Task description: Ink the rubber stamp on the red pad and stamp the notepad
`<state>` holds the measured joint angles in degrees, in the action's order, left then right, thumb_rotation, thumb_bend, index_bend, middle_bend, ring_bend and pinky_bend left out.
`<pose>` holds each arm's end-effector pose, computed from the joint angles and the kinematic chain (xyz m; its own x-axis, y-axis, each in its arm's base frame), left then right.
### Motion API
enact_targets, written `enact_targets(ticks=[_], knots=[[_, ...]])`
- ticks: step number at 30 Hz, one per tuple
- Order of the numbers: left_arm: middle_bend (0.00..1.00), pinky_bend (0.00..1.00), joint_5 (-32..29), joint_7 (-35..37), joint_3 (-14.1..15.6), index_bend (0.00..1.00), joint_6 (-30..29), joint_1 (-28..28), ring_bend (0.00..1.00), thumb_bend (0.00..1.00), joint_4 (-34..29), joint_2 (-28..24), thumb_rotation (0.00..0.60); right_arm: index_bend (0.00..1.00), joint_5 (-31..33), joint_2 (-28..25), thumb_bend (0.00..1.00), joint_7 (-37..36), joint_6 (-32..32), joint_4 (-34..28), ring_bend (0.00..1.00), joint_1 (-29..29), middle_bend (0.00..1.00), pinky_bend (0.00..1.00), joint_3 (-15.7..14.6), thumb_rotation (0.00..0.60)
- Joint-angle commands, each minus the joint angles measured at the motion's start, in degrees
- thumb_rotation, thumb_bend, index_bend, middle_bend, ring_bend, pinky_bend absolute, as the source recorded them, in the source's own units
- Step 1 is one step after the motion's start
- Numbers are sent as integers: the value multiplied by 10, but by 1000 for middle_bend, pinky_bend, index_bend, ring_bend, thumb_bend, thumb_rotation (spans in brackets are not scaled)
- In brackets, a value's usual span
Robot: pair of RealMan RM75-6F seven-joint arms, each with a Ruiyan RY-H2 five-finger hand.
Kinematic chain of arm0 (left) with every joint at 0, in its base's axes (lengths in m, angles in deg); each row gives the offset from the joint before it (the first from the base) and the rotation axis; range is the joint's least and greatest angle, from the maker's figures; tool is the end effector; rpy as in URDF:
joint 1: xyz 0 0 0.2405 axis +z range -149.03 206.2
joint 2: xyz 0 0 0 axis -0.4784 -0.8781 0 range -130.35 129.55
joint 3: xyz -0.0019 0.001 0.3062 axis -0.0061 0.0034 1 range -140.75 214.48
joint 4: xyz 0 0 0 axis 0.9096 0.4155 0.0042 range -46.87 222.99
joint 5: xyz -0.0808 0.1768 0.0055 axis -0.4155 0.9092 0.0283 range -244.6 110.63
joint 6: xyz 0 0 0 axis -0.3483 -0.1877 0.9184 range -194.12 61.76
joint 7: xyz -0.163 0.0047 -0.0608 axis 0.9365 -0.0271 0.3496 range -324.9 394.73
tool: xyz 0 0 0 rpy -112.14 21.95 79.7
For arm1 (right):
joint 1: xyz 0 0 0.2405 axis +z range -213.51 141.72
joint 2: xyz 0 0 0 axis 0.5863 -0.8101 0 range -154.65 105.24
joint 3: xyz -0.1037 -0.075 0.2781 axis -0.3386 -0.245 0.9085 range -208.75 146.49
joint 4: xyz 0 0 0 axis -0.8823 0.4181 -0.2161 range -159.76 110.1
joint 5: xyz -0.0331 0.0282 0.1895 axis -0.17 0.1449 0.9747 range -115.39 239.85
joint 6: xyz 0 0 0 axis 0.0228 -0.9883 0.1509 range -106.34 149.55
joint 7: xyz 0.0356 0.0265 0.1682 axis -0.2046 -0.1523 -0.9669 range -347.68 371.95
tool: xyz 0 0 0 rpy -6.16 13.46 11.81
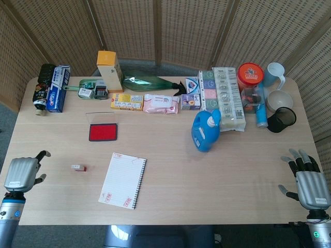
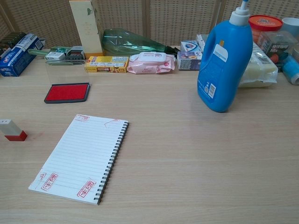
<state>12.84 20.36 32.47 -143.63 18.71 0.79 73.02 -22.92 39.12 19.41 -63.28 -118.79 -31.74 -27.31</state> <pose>-0.3574 0.2493 0.1315 0.5386 0.0882 0.8379 0.8415 -0.0052 -0.5403 -0.3480 -0.2120 0.1974 0.4865 0.0028 0.8737 -0.8736 0.0131 0.4864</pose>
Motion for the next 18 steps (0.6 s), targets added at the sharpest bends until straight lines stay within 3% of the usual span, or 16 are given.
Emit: enact_targets(ticks=[1, 18], knots=[[1000, 1000, -20, -19, 1, 396, 20, -9, 1000, 72, -12, 8, 600, 245, 0, -1, 42, -1, 0, 0, 74, 0, 114, 112, 0, 600], [1000, 1000, -72, -69, -15, 424, 54, -42, 1000, 239, -10, 71, 600, 245, 2, -5, 42, -5, 6, -6, 80, 1, 114, 110, -2, 600]])
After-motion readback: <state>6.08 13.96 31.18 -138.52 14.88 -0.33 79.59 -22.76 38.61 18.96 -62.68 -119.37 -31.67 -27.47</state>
